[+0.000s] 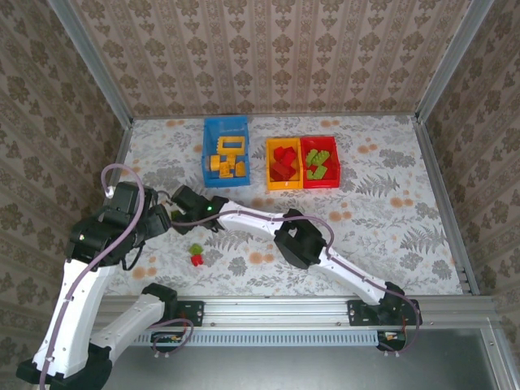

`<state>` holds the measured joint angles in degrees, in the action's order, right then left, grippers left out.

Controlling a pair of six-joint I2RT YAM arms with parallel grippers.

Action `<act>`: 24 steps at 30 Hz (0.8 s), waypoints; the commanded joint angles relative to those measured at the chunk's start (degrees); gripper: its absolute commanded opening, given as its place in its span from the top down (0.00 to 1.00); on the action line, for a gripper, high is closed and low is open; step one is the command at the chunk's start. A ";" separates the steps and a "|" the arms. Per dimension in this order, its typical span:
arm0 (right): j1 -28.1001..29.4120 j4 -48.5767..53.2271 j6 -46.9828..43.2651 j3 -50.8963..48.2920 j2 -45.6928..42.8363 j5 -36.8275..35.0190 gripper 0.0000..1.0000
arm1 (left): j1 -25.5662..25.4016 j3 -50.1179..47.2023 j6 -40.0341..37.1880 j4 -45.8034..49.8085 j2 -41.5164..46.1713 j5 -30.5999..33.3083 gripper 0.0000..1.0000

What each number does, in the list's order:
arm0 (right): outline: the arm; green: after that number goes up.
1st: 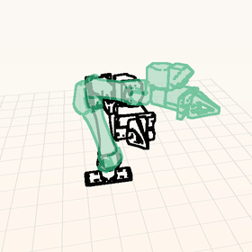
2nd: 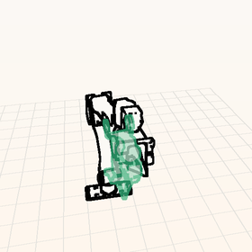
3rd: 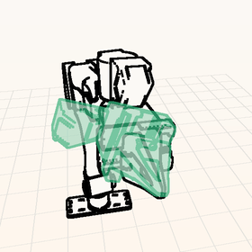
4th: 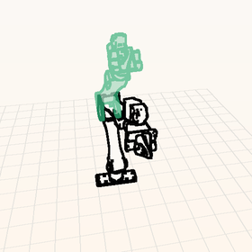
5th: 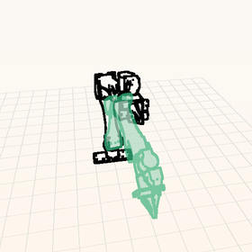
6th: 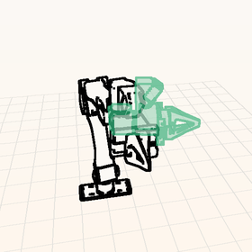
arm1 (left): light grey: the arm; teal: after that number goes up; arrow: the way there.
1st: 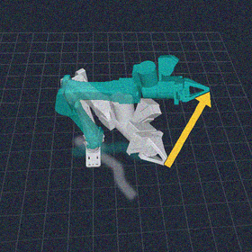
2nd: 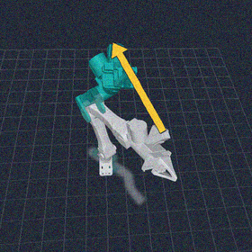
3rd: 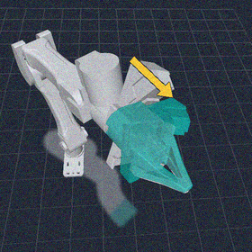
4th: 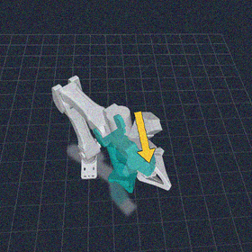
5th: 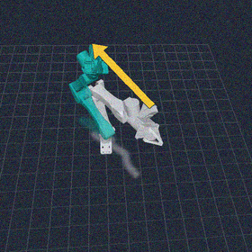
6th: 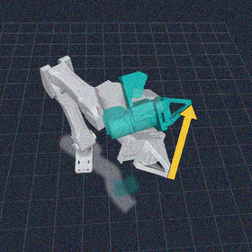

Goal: Sort the legos into containers by color

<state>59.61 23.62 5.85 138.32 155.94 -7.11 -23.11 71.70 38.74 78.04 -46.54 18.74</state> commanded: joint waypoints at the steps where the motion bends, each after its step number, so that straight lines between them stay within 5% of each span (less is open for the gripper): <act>1: -0.64 4.69 -0.18 1.93 2.97 2.44 0.26 | 0.17 1.24 -0.87 1.72 0.14 1.05 0.32; 5: -0.64 4.21 -1.48 2.69 2.88 6.23 0.42 | 0.24 0.72 -1.05 1.29 0.14 0.81 0.32; 16: -0.55 4.77 -1.81 4.28 2.45 9.58 0.69 | 0.26 0.82 -2.10 0.53 -0.83 0.42 0.32; 24: -0.77 0.85 -2.01 -5.50 -7.04 8.74 0.79 | 0.39 -1.33 -2.68 -0.74 -0.83 -1.16 0.32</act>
<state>58.57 24.38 4.23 137.82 155.00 0.54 -23.09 71.46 37.60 77.71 -47.29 18.46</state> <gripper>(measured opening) 0.341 0.678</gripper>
